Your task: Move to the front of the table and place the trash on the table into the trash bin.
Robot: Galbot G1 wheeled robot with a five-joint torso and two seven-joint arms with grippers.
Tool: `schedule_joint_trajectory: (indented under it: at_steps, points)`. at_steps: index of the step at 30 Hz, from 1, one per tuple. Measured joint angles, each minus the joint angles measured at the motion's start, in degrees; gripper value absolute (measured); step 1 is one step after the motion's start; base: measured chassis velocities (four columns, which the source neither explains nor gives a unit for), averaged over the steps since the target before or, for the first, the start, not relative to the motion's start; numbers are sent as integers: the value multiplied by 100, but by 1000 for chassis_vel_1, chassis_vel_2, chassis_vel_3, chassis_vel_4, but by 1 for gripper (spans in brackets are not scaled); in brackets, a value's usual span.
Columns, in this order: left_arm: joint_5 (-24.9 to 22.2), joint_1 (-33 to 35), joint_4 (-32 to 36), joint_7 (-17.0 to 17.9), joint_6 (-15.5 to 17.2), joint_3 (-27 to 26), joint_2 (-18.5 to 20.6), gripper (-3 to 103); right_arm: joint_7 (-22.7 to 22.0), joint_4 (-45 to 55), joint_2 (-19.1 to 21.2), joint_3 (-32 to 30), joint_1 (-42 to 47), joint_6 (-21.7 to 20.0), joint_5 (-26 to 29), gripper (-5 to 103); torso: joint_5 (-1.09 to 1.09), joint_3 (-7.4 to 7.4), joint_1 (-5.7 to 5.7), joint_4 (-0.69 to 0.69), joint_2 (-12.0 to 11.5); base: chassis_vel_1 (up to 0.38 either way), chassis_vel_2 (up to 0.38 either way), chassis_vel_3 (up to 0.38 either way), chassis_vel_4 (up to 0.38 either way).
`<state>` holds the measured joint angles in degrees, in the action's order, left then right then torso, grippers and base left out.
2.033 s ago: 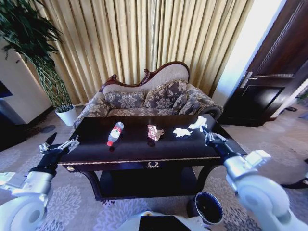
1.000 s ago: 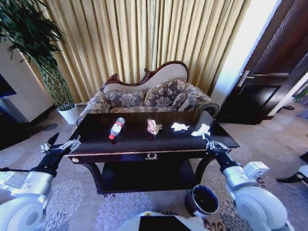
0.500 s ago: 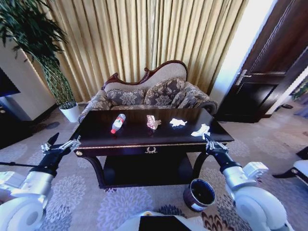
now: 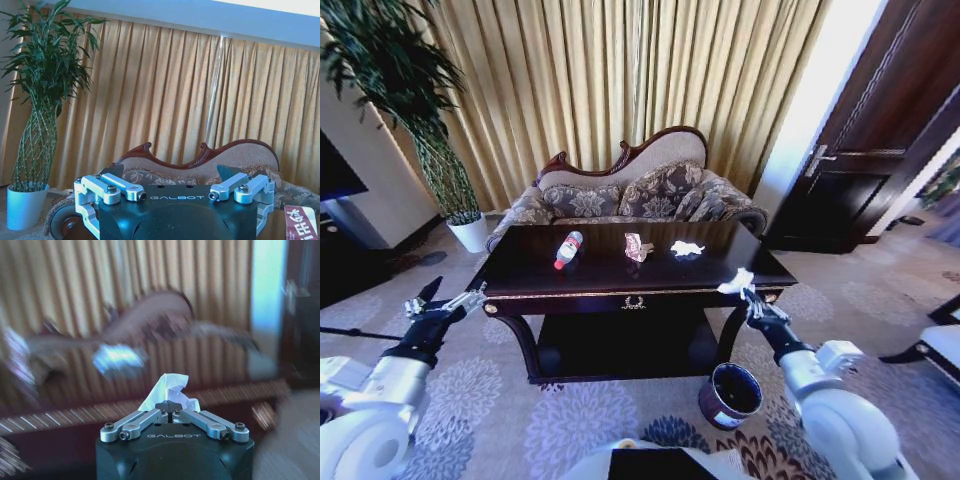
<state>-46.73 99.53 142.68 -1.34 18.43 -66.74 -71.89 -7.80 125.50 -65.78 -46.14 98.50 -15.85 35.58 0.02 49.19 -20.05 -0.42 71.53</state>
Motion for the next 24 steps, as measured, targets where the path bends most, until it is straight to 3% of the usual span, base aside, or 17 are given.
schedule_joint_trajectory:
  at_steps: [12,20,23,24]
  points:
    - [-269,-6,-44,38,40,-292,49,100,89,-3015,-180,169,-703,96,-414,0,-1,-1,1,-2,1,0,0,0,0]
    - [-287,-19,-47,35,39,-315,15,100,80,-3700,-167,198,-1116,230,-547,0,-3,-1,1,0,1,0,0,0,0]
    - [-286,-6,-42,34,36,-314,-12,100,80,-3771,-183,238,-1143,240,-784,-3,-3,-1,1,-1,1,0,0,0,0]
    - [-285,5,-42,30,32,-314,-22,100,79,-3849,-194,256,-1183,269,-951,1,-2,-1,1,-1,1,0,0,0,0]
